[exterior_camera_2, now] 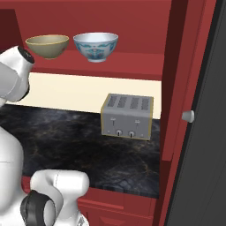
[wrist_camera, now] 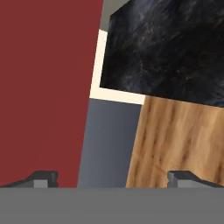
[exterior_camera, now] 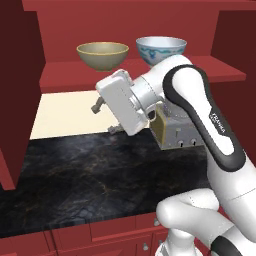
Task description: Move the bowls from the cabinet to the plates on the dining table.
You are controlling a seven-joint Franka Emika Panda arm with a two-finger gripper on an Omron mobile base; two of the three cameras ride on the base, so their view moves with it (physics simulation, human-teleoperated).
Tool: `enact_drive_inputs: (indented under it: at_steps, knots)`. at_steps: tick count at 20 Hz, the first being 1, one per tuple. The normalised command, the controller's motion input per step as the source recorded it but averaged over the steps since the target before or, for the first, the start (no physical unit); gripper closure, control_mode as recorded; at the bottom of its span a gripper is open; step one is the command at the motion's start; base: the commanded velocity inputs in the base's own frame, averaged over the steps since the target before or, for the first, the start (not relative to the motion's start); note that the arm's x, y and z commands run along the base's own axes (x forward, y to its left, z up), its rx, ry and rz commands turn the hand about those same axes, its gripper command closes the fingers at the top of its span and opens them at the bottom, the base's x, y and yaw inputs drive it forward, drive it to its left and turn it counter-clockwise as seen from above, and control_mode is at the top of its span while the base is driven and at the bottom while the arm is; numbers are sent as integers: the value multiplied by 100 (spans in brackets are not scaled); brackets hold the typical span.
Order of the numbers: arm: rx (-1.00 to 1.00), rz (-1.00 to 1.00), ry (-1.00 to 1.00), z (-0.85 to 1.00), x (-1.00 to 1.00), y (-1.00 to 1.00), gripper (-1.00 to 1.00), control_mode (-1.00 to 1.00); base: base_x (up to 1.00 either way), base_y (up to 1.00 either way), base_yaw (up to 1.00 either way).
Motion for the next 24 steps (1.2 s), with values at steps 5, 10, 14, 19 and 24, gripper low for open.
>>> enact_drive_inputs:
  at_steps: [5, 10, 14, 19, 24]
  knots:
    - [-26, 2, -6, -18, -47, -39, -100, -100, 0, 0, 0]
    - [-27, 2, -8, -22, -50, -41, -100, -100, 0, 0, 0]
    - [-27, 1, -7, -24, -40, -38, -100, -100, 0, 0, 0]
    - [-21, 0, -29, -18, -31, -31, -100, -100, 0, 0, 0]
    - [-14, -1, -39, -10, -22, -40, -100, -100, 0, 0, 0]
